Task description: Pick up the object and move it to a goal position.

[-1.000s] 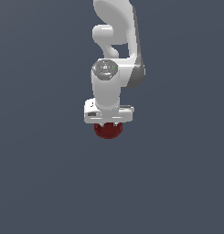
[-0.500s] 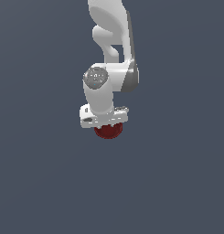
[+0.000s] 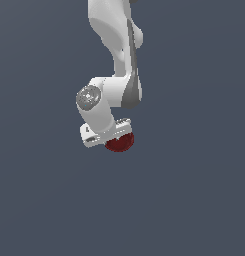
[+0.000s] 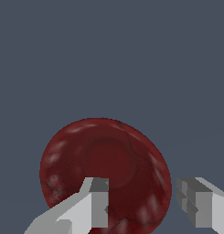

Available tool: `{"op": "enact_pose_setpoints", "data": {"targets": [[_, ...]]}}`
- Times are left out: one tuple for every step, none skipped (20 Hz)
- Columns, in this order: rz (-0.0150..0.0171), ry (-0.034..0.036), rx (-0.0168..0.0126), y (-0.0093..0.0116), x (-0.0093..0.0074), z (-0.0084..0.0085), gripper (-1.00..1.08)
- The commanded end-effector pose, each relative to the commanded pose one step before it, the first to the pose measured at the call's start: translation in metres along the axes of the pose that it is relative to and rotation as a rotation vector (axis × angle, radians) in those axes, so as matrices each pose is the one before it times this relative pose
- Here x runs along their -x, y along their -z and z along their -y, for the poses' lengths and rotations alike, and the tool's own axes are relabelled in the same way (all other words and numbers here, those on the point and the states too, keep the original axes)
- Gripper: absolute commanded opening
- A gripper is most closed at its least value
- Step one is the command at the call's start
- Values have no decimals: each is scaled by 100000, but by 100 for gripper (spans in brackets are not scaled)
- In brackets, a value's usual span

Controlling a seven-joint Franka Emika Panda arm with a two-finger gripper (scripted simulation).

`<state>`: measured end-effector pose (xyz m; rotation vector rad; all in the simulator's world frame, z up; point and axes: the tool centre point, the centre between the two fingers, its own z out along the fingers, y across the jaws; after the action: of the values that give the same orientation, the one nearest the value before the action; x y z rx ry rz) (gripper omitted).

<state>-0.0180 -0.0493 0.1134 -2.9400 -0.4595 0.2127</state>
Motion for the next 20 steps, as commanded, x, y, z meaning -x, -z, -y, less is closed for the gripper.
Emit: {"op": "enact_pose_setpoints", "data": {"targets": [[533,4377,-2612,-537,196,-577,28],[148,1703,-1044,-205,89,-227,28],[112,1706,-1056,-201,93,-225,28],[75,1708,-1065,-198,97,-224,28],[39,1711,-1073,-194,101,-222,28],[1,1714,-1080,-190,105,-220,28],[-36,1718,-1086,-187,109,-217,28],[-75,1721,-1091,-183,113,-215,28],[-112,1708,-1084,-177,115,-211,28],[-141,1631,-1035,-165,114,-199,28],[-166,1546,-980,-153,111,-186,28],[-184,1460,-923,-141,107,-174,28],[-199,1374,-867,-130,103,-161,28],[-208,1287,-809,-119,99,-150,28],[-213,1200,-752,-108,94,-138,28],[-213,1114,-695,-98,88,-126,28],[-210,1026,-637,-89,82,-115,28],[-204,937,-579,-80,77,-105,28],[-194,849,-523,-71,70,-94,28],[-182,762,-467,-63,63,-83,28]]}}
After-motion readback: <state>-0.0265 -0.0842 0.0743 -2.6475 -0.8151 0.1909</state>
